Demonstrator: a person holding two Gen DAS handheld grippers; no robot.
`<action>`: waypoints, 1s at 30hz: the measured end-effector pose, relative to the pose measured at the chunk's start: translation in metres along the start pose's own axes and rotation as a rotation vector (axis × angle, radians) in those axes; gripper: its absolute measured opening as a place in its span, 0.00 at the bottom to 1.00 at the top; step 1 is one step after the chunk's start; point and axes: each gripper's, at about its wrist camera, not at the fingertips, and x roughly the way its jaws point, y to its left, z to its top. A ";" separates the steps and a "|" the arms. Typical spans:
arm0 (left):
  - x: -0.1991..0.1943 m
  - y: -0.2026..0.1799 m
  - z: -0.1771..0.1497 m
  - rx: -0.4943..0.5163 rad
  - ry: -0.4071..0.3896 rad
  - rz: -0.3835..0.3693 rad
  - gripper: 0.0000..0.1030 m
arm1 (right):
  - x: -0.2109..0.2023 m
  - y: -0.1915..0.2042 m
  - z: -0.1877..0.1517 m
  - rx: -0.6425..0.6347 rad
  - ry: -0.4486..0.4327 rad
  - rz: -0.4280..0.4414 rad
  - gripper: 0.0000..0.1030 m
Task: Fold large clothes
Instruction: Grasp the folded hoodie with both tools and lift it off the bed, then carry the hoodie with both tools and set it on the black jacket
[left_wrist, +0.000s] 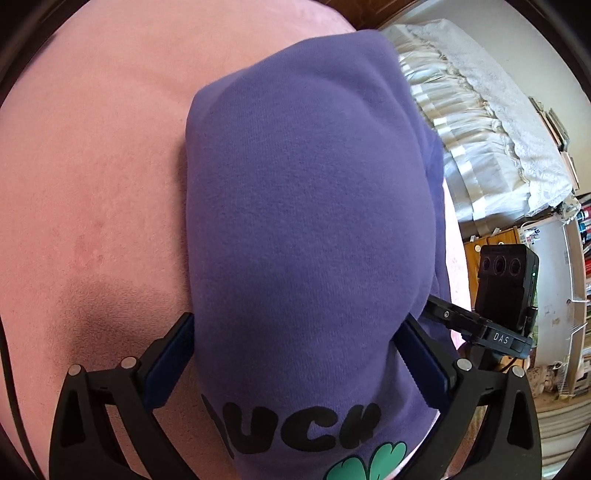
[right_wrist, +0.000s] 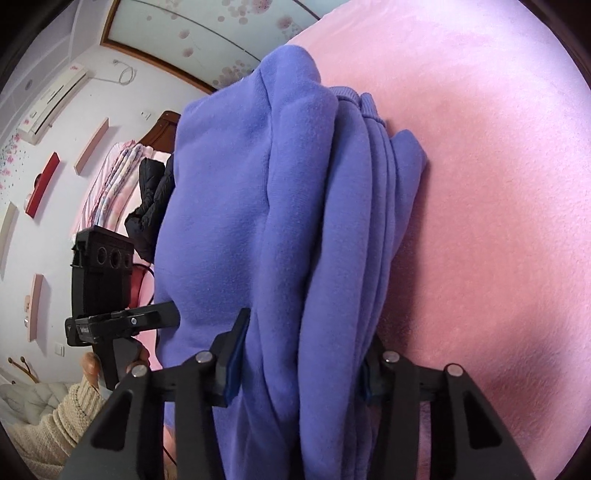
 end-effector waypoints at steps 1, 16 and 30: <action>-0.002 -0.001 -0.003 0.005 -0.007 -0.003 0.96 | 0.000 0.002 0.000 0.000 -0.005 -0.004 0.43; -0.159 0.001 -0.015 0.066 -0.176 -0.063 0.88 | -0.046 0.102 -0.022 -0.094 -0.095 0.001 0.37; -0.485 0.133 0.101 0.146 -0.484 0.123 0.89 | 0.047 0.388 0.097 -0.341 -0.232 0.223 0.37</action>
